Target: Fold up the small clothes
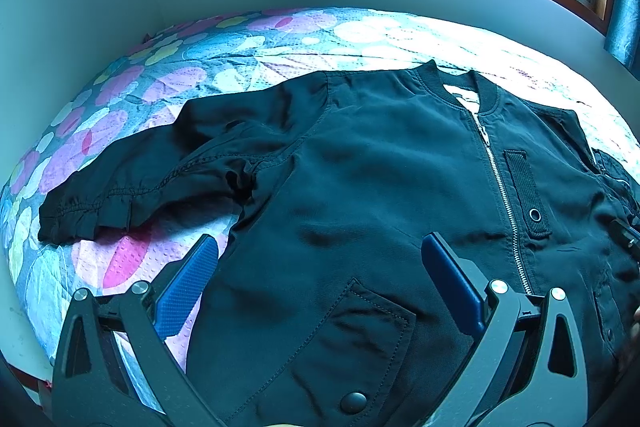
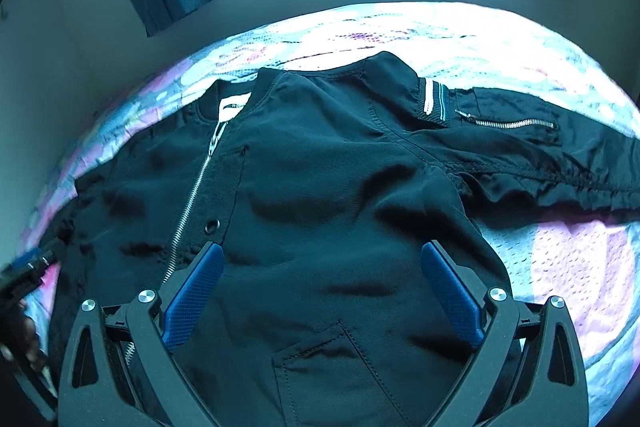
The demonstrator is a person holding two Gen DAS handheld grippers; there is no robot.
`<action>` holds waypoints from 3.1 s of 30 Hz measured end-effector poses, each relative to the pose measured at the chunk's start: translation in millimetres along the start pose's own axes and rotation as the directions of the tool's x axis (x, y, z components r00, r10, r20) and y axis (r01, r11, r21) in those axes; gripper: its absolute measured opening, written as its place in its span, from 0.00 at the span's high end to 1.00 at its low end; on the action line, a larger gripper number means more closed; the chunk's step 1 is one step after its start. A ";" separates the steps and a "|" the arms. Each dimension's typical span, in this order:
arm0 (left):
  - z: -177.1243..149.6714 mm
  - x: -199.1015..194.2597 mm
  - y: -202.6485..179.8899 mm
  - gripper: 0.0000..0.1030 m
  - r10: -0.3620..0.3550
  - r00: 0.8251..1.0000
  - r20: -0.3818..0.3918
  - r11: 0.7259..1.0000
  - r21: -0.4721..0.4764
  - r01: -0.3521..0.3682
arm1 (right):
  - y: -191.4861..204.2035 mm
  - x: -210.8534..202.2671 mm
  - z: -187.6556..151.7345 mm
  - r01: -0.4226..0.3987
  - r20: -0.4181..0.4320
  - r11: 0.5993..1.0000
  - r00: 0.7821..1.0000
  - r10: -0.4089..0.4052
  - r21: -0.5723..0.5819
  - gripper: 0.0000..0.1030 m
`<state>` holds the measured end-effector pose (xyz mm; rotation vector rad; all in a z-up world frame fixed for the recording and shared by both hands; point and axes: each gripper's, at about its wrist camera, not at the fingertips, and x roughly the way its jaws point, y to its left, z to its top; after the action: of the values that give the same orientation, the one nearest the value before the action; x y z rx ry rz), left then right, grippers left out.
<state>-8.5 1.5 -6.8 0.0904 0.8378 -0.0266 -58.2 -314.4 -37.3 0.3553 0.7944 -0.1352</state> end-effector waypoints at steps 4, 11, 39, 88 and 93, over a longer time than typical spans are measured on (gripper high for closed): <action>1.8 1.8 2.0 0.02 -0.001 1.000 -0.004 1.000 -0.008 0.001 | -46.9 -21.1 18.8 -0.082 0.066 0.987 0.995 0.073 0.139 0.05; 0.7 8.6 6.6 0.02 -0.002 1.000 -0.021 1.000 -0.012 0.002 | -195.2 -85.3 33.3 -0.098 0.254 0.908 0.967 -0.009 0.408 0.05; -2.7 28.5 12.3 0.02 0.038 0.996 -0.080 0.999 -0.027 -0.040 | -419.4 -81.8 -13.6 -0.099 0.225 0.546 0.960 -0.169 0.832 0.86; 0.3 9.4 116.6 0.02 0.060 0.997 -0.045 0.987 -0.145 -0.066 | 206.0 86.0 28.8 -0.392 -0.242 0.896 0.908 0.341 -0.207 0.85; -1.7 12.5 110.7 0.02 0.053 0.997 -0.054 0.989 -0.132 -0.060 | 219.2 99.4 5.4 -0.439 -0.348 0.872 0.870 0.351 -0.218 0.67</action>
<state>5.1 112.1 -9.5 -0.0115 0.8844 0.0859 69.4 -110.6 -48.0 0.2552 1.0072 0.4357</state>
